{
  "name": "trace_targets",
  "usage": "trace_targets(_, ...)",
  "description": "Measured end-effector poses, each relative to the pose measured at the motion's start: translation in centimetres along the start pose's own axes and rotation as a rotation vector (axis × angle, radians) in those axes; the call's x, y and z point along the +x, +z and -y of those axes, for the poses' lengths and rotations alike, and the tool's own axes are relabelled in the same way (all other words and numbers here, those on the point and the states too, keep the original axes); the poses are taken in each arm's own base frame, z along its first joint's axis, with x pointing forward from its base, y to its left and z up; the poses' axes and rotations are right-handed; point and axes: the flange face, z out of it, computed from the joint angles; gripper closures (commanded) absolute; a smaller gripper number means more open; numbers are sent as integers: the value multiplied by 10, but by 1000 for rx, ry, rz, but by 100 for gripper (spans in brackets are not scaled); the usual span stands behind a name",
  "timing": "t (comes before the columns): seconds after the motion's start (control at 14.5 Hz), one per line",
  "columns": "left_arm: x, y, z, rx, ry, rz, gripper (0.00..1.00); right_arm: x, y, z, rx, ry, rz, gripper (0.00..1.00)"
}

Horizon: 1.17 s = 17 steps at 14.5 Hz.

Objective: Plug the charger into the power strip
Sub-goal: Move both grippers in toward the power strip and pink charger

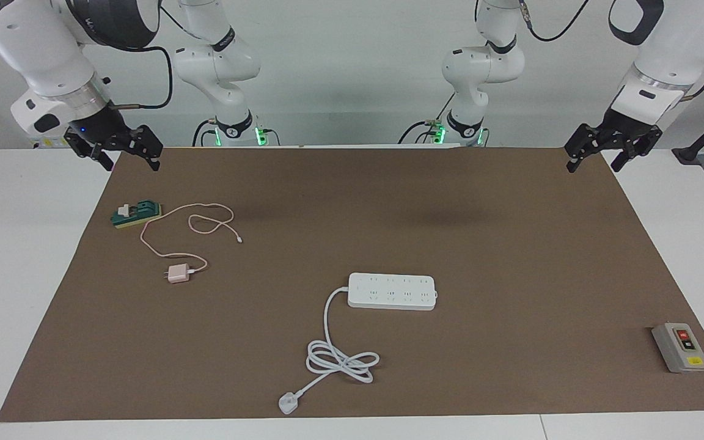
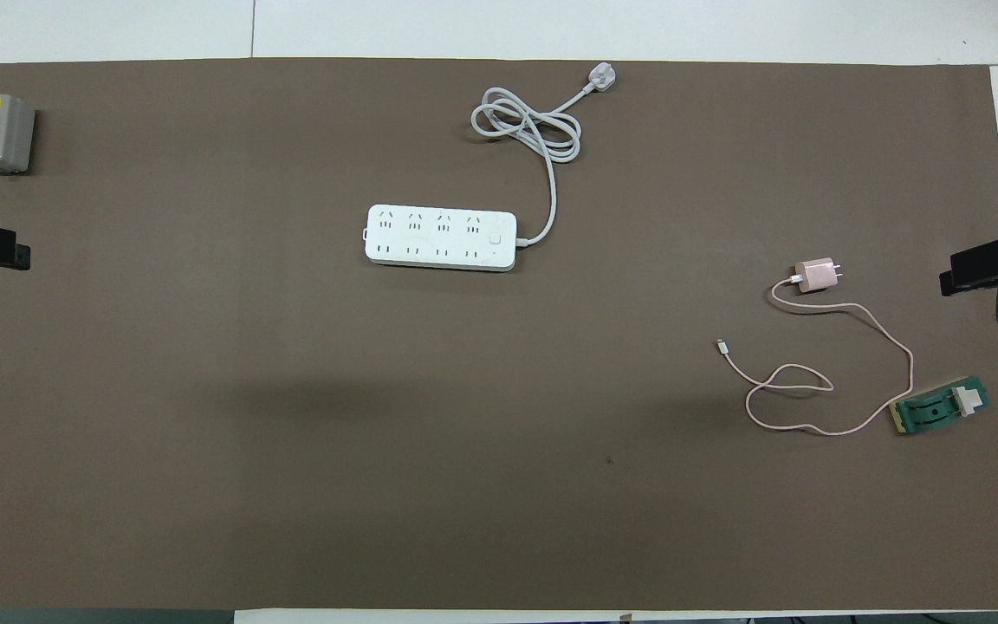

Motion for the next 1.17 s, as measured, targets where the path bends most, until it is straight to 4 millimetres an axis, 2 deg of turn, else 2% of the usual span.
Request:
trace_targets(0.28,-7,-18,-5,2,9,-33,0,0,0,0,0,-1,1,0)
trace_targets(0.55,8,-25,-8,6,16,-100,0,2,1,3,-1,-6,-10,0)
trace_targets(0.69,13,-30,-9,7,18,-112,0,5,5,18,-4,-33,-23,0)
trace_targets(0.83,15,-26,-11,6,22,-106,0,6,7,33,-7,-60,-24,0)
trace_targets(1.03,21,-15,-10,6,20,-87,0,8,5,34,-7,-62,-48,0)
trace_targets(1.17,23,-11,-10,5,20,-81,0,17,-1,32,-9,-59,-123,0)
